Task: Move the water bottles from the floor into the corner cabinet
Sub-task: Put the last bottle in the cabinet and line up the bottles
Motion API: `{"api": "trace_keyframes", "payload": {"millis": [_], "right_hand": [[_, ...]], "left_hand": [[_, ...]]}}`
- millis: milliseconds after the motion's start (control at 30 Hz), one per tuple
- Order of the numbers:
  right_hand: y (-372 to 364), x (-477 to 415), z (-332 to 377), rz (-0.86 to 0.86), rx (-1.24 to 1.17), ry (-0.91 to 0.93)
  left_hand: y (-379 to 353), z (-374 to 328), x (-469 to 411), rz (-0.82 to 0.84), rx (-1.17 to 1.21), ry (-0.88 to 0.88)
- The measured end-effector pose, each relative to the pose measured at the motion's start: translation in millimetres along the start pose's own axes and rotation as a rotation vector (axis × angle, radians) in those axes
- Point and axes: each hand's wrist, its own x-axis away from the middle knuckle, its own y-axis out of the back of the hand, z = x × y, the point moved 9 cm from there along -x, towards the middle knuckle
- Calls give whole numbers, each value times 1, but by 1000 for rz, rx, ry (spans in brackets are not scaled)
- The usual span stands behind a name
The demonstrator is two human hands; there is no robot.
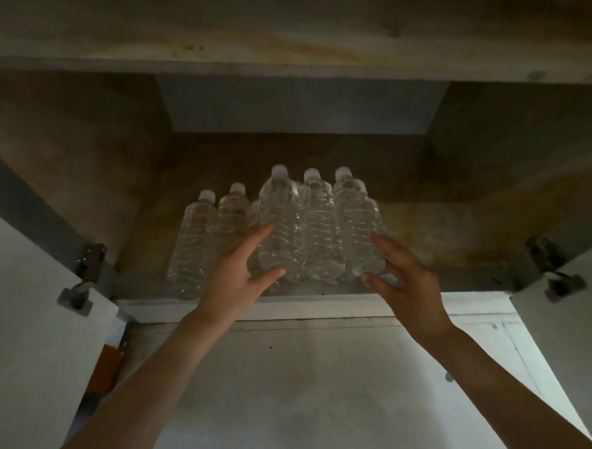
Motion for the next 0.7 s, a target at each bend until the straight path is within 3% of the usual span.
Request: {"api": "trace_keyframes", "payload": {"millis": [367,567,633,700], "right_hand": [[0,-16,1,-99,-221,3],[0,-15,-1,-104,-281,-9],[1,-14,1,-91,-209,1],[4,-11,10,-110,36,75]], "left_hand": [[-4,18,1,-64,102,45],[-13,15,6,-85,36,56],[-15,15,7,-80,28,71],[-12,16,4,-48,21,66]]}}
